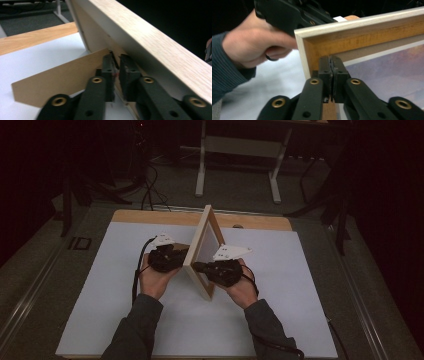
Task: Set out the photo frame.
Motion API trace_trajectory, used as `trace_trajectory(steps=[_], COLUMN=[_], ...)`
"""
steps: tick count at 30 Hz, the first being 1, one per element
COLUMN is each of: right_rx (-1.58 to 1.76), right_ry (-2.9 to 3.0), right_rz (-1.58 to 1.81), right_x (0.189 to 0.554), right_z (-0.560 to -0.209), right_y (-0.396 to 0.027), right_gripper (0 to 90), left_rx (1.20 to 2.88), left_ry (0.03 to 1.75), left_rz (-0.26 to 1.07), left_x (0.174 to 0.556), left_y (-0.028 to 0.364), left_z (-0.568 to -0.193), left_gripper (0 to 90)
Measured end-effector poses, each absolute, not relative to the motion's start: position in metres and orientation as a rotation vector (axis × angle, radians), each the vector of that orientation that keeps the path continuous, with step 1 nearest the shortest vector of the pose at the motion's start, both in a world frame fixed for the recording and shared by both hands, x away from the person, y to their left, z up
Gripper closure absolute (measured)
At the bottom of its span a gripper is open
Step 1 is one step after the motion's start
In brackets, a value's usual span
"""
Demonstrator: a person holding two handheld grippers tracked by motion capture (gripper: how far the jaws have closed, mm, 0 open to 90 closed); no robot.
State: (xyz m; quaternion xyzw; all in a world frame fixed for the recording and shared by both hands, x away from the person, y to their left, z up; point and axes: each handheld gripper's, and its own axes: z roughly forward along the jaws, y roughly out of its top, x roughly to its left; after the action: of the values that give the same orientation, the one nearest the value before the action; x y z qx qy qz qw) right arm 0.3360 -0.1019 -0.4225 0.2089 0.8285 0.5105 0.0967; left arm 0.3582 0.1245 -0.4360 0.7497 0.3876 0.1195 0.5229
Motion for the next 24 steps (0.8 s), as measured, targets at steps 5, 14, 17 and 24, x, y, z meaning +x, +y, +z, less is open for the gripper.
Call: trace_trajectory(steps=[5, 14, 17, 24], right_rx=[0.648, 0.711, 0.725, 0.759], right_ry=[2.444, 2.410, 2.411, 2.412], right_rz=[1.491, 1.487, 1.481, 1.476], right_x=[0.338, 0.342, 0.343, 0.345], right_z=[-0.425, -0.428, -0.430, -0.435], right_y=[-0.110, -0.128, -0.132, -0.138], right_gripper=[81.3, 72.3, 70.2, 67.1], left_rx=[1.740, 1.731, 1.725, 1.695], left_ry=[0.965, 0.983, 0.990, 1.010], left_rz=[0.262, 0.301, 0.308, 0.314], left_x=[0.356, 0.342, 0.338, 0.329], left_y=[0.137, 0.146, 0.146, 0.147], left_z=[-0.428, -0.416, -0.412, -0.405], left_gripper=[72.2, 61.9, 57.1, 48.7])
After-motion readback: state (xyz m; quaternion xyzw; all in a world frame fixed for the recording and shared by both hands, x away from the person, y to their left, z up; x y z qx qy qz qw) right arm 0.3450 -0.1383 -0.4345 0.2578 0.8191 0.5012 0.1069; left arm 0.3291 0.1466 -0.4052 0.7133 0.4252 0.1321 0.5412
